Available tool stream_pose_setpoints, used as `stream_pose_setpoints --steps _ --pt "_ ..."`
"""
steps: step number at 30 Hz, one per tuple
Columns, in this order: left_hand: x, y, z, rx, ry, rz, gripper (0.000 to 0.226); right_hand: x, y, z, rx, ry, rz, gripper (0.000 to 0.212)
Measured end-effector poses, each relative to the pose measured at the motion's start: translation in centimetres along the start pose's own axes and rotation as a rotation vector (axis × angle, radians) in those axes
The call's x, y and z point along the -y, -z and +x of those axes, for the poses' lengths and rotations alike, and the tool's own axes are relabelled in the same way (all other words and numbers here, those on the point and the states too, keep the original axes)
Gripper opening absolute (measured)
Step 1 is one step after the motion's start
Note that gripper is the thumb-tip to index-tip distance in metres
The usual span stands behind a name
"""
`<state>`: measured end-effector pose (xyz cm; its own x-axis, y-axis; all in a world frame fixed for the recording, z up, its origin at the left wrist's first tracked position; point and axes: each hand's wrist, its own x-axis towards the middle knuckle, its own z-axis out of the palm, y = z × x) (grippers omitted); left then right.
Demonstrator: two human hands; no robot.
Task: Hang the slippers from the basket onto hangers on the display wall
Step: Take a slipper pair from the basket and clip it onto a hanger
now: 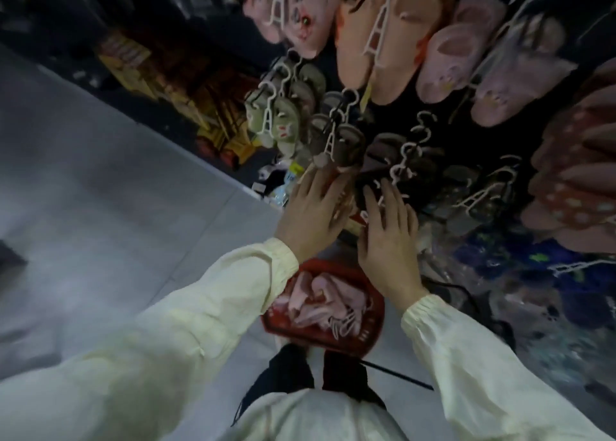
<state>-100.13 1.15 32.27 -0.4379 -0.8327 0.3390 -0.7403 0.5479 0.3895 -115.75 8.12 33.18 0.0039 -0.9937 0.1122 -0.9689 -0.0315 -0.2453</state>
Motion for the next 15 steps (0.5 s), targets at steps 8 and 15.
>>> stream_pose_setpoints --steps 8,15 --pt "7.1 -9.9 -16.1 0.579 0.505 -0.131 0.051 -0.4 -13.6 -7.6 0.482 -0.036 0.007 0.087" --pt "10.9 -21.4 -28.8 0.962 0.994 -0.203 0.050 -3.9 -28.4 -13.3 0.764 -0.137 0.050 0.087"
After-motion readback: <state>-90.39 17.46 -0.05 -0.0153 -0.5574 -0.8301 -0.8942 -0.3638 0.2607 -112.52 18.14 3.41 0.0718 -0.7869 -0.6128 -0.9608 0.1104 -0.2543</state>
